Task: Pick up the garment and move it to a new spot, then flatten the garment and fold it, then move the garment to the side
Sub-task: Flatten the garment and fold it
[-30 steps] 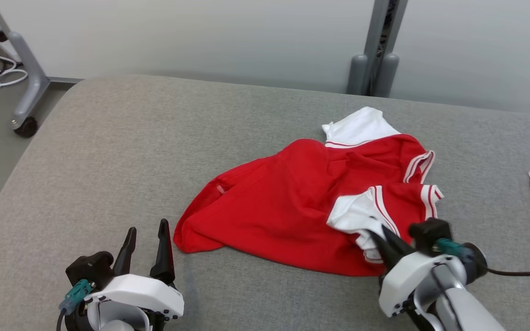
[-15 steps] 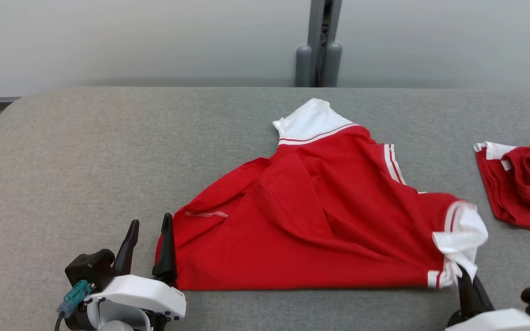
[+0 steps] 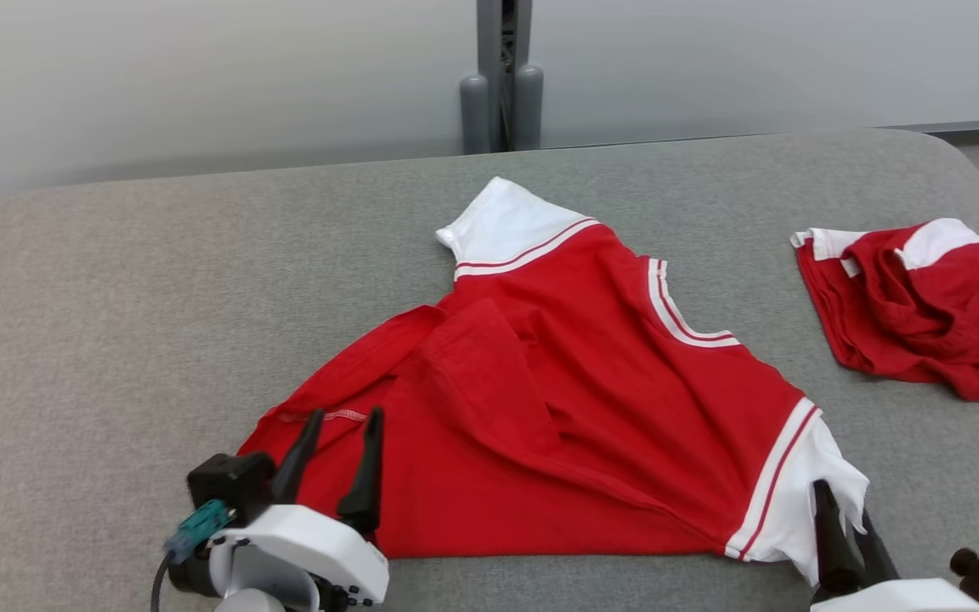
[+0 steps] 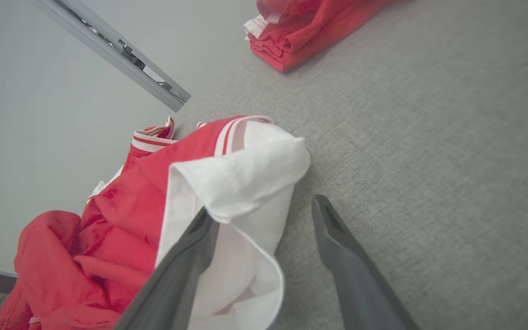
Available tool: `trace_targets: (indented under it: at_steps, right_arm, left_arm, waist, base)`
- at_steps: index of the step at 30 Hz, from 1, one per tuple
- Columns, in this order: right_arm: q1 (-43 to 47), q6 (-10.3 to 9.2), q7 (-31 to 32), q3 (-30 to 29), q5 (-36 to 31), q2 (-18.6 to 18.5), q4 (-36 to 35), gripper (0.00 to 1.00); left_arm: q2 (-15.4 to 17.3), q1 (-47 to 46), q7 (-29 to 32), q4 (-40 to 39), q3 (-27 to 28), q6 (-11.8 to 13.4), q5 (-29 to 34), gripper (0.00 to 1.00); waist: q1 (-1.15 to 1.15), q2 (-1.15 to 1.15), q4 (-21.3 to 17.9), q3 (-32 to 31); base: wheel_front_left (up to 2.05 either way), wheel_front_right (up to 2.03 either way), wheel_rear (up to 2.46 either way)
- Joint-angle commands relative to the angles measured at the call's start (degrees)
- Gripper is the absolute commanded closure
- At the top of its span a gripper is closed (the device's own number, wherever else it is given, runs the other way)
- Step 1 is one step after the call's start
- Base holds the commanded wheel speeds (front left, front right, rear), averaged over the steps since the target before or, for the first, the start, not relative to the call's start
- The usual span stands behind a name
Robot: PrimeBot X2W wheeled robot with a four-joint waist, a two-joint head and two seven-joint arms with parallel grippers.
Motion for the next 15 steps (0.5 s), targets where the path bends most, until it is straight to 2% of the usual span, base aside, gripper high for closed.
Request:
trace_targets:
  at_steps: [1, 7, 10, 15]
  right_arm:
    - [-0.2, 0.02, -0.4, -0.5, -0.5, -0.4, -1.4, 0.0]
    - [0.7, 0.02, -0.3, -2.7, -1.4, -3.6, -9.9, 0.0]
    - [0.2, 0.02, -0.4, -3.7, -2.2, -5.0, -13.4, 0.0]
    - [-0.9, 0.02, -0.4, -4.1, -3.5, -5.8, -17.2, 0.0]
  left_arm:
    - [0.0, -1.2, 0.8, 0.4, -0.6, -0.7, 0.0, 0.0]
    - [0.7, -6.8, 5.6, 5.3, -4.2, -3.6, 1.6, 0.0]
    - [0.1, -10.2, 7.7, 8.8, -4.5, -4.6, 0.9, 0.0]
    - [-0.9, -15.5, 9.9, 15.6, -3.7, -3.9, 0.2, 0.0]
  waist:
    - [0.0, 0.0, -1.0, 0.0]
    - [0.0, 0.0, -4.0, 0.2]
    - [0.0, 0.0, -5.3, 0.5]
    - [0.0, 0.0, -7.2, 1.4]
  base:
    - [0.0, 0.0, 0.0]
    - [0.0, 0.0, 0.0]
    - [0.0, 0.0, 0.0]
    - [0.0, 0.0, 0.0]
